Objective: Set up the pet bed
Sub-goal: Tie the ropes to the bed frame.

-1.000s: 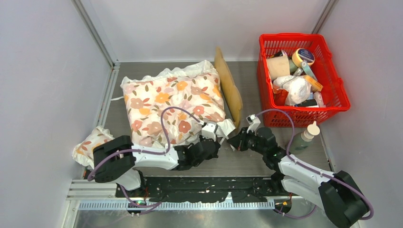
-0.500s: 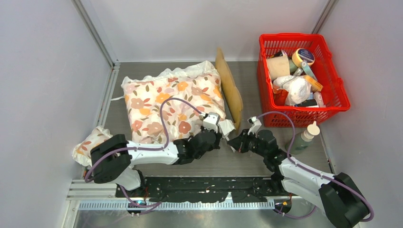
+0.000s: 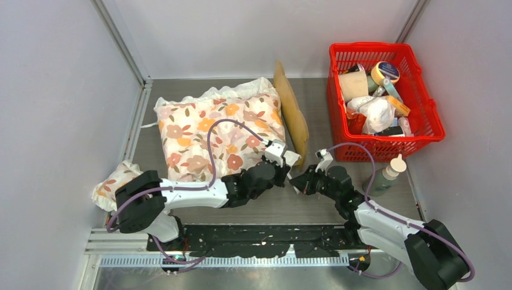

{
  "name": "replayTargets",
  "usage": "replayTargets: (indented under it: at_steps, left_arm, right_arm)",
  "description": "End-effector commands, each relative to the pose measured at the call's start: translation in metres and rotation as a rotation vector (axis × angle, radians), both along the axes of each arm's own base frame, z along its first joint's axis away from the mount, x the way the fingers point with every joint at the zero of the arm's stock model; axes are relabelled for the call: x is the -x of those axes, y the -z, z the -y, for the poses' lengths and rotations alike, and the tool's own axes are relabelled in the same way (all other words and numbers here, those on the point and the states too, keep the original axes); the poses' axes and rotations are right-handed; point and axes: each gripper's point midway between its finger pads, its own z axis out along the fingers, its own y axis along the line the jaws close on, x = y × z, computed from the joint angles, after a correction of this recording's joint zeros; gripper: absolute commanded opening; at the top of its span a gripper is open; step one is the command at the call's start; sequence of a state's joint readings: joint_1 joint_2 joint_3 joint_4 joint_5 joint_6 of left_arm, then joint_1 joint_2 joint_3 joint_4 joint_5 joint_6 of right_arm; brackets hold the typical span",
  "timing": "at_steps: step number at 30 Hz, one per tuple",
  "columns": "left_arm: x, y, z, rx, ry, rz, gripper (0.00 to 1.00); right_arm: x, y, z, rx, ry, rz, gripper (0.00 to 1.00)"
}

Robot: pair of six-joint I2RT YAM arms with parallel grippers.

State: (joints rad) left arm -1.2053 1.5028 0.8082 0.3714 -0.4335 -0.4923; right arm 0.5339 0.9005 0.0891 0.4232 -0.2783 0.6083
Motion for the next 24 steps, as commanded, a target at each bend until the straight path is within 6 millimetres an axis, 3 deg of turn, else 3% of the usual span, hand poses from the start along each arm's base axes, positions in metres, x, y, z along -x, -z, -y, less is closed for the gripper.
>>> replayTargets:
  at_steps: [1, 6, 9, 14, 18, 22, 24]
  left_arm:
    - [-0.004, -0.046, 0.012, 0.091, 0.021, 0.089, 0.00]
    - [-0.004, -0.069, 0.019, 0.147, 0.041, 0.129, 0.00]
    - [-0.004, -0.071, 0.018, 0.138, 0.045, 0.136, 0.00]
    - [-0.006, -0.052, 0.003, 0.093, 0.002, 0.122, 0.00]
    - [0.006, -0.032, -0.003, 0.009, 0.049, 0.110, 0.00]
    - [0.028, 0.003, -0.016, -0.073, 0.124, 0.105, 0.25]
    - [0.039, 0.024, -0.022, -0.103, 0.159, 0.052, 0.29]
  right_arm:
    - [0.005, 0.003, -0.001, -0.009, -0.012, -0.008, 0.05]
    - [0.005, 0.003, -0.002, -0.016, -0.011, -0.013, 0.05]
    - [0.004, 0.000, -0.003, -0.029, -0.006, -0.005, 0.05]
    - [-0.006, -0.001, 0.004, -0.001, 0.055, 0.004, 0.05]
    - [-0.008, -0.004, 0.002, 0.005, 0.044, 0.009, 0.05]
    - [-0.008, -0.009, 0.003, 0.002, 0.050, 0.013, 0.05]
    - [-0.009, -0.012, 0.004, 0.005, 0.053, 0.020, 0.05]
